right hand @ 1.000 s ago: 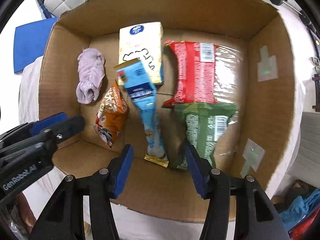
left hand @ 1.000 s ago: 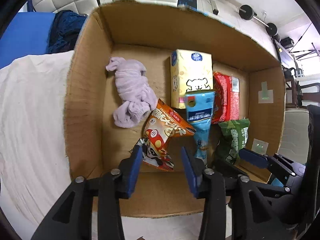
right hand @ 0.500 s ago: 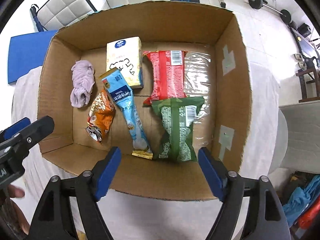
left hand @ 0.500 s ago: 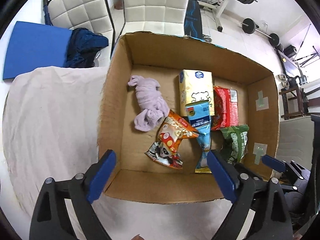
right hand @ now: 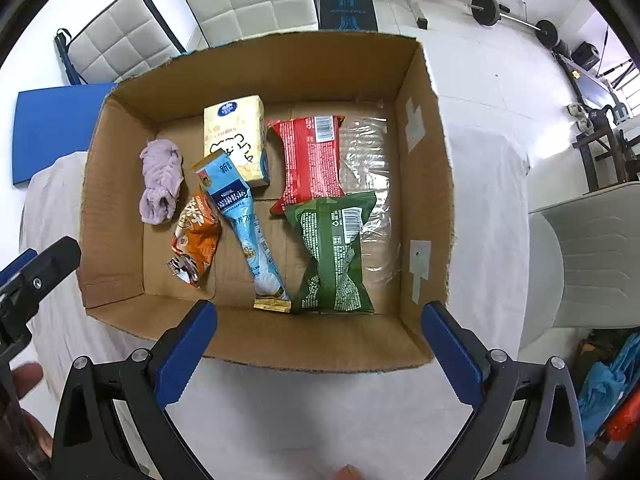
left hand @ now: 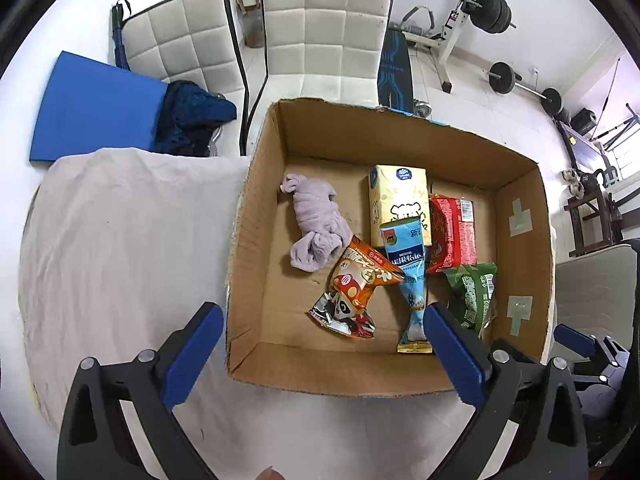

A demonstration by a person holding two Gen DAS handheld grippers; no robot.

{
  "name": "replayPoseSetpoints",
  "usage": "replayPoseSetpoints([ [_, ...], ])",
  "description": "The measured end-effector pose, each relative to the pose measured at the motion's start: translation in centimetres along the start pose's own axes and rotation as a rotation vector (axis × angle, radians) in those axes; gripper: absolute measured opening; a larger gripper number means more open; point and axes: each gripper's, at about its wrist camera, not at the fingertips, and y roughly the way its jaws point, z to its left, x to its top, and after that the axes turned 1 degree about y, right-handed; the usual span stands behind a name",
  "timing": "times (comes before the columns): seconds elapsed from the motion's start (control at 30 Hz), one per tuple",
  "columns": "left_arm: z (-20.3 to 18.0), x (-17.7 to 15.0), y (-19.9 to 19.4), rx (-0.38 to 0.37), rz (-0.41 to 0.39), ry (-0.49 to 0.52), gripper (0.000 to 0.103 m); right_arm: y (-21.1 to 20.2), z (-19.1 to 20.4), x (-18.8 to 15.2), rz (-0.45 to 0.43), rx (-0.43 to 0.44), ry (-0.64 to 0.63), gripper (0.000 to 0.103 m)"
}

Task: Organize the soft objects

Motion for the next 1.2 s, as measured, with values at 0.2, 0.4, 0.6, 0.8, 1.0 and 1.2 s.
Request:
replayPoseSetpoints([
  [0.2,-0.6,-1.2,-2.0,-0.001,-0.021,0.017,0.103,-2.2,0.0,-1.2,-0.042,-0.006,-0.003,0.103],
  [0.4,-1.1,-3.0,-5.8,0.021,-0.089,0.026,0.103,-5.2,-0.2,-3.2,-0.089,0.000,-0.009,0.103],
  [0.6,-1.7,-5.6,-10.9,0.049,-0.178,0.043,0.103,-9.8,-0.5,-6.8,-0.166,0.032,-0.003,0.103],
  [0.8,-2.2,-8.4,-15.7,0.047,-0.232,0.068,0.103,-14.9,-1.1,-10.8,-0.247,0.049,-0.003,0.103],
  [1.0,-2.6,-11.3,-19.8,0.000,-0.251,0.065,0.103,-20.8,-1.4,-15.0,-0.334,0.057,-0.019,0.103],
  [1.2,-3.0,-14.2,-23.8,0.005,-0.287,0.063,0.103,-26.2,-2.2,-19.3,-0.398,0.073,-0.012,0.103],
])
